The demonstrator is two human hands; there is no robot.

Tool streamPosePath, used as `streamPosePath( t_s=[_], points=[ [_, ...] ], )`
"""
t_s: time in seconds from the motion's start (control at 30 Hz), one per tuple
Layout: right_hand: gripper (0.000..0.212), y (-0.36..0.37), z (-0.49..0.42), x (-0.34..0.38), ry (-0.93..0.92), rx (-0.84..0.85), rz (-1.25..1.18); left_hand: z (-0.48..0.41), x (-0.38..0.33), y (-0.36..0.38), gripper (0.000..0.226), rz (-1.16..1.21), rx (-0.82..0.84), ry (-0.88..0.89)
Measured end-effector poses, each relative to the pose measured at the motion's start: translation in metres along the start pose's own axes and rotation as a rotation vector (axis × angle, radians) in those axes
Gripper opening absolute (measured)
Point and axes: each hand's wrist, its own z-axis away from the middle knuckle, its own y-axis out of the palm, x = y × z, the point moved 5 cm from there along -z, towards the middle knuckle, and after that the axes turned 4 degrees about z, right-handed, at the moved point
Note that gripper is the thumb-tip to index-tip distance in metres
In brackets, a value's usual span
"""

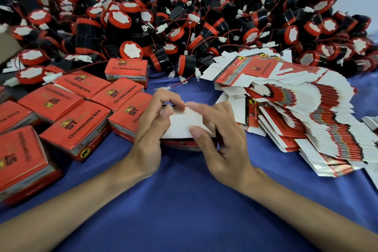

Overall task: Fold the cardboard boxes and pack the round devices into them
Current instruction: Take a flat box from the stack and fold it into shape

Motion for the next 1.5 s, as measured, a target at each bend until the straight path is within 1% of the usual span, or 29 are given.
streamPosePath(
  t_s=[0.07,0.13,0.2,0.33,0.4,0.53,0.63,0.73,0.8,0.87,0.93,1.03,1.1,1.27,1.33,1.4,1.5],
  points=[
    [0.03,-0.002,-0.002,-0.003,0.017,-0.005,-0.016,0.0,0.001,0.001,0.022,-0.02,0.006,0.011],
    [0.031,-0.003,-0.004,-0.008,0.057,-0.008,-0.012,0.0,0.001,0.002,0.018,-0.059,0.011,0.029],
    [0.032,-0.003,-0.004,-0.011,0.052,-0.004,0.027,0.001,-0.001,0.003,0.014,-0.115,0.007,0.066],
    [0.03,-0.001,-0.004,-0.016,-0.023,0.011,0.126,0.001,-0.005,0.004,0.016,-0.199,-0.012,0.104],
    [0.033,0.0,-0.004,-0.017,-0.065,0.014,0.157,0.001,-0.006,0.004,0.015,-0.227,-0.016,0.117],
    [0.036,0.005,0.002,-0.012,-0.192,0.084,0.171,0.0,-0.001,-0.002,0.016,-0.209,-0.083,0.045],
    [0.03,0.006,0.003,-0.01,-0.248,0.103,0.176,-0.001,-0.001,-0.003,0.024,-0.212,-0.099,0.017],
    [0.027,0.004,0.002,-0.013,-0.238,0.081,0.179,-0.003,-0.004,-0.001,0.012,-0.203,-0.021,0.053],
    [0.026,0.002,0.003,-0.017,-0.217,0.053,0.171,-0.001,-0.005,0.0,0.014,-0.235,0.058,0.1],
    [0.024,0.002,0.004,-0.019,-0.201,0.03,0.159,0.001,-0.005,0.0,0.016,-0.274,0.097,0.136],
    [0.026,0.002,0.005,-0.02,-0.192,0.019,0.146,0.0,-0.002,-0.001,0.016,-0.344,0.088,0.16],
    [0.029,0.002,0.005,-0.02,-0.193,0.026,0.142,-0.003,-0.001,-0.002,0.032,-0.42,0.07,0.185],
    [0.027,0.003,0.005,-0.02,-0.203,0.036,0.149,-0.003,-0.002,-0.003,0.037,-0.429,0.042,0.217],
    [0.022,0.005,0.005,-0.018,-0.215,0.038,0.137,-0.002,-0.008,-0.003,0.026,-0.446,-0.017,0.303],
    [0.022,0.004,0.004,-0.018,-0.212,0.044,0.133,-0.003,-0.009,-0.003,0.028,-0.446,-0.02,0.308],
    [0.021,0.004,0.004,-0.017,-0.214,0.052,0.144,-0.003,-0.009,-0.003,0.036,-0.454,-0.027,0.305],
    [0.022,0.004,0.003,-0.017,-0.216,0.06,0.175,-0.003,-0.008,-0.004,0.032,-0.475,-0.054,0.278]
  ],
)
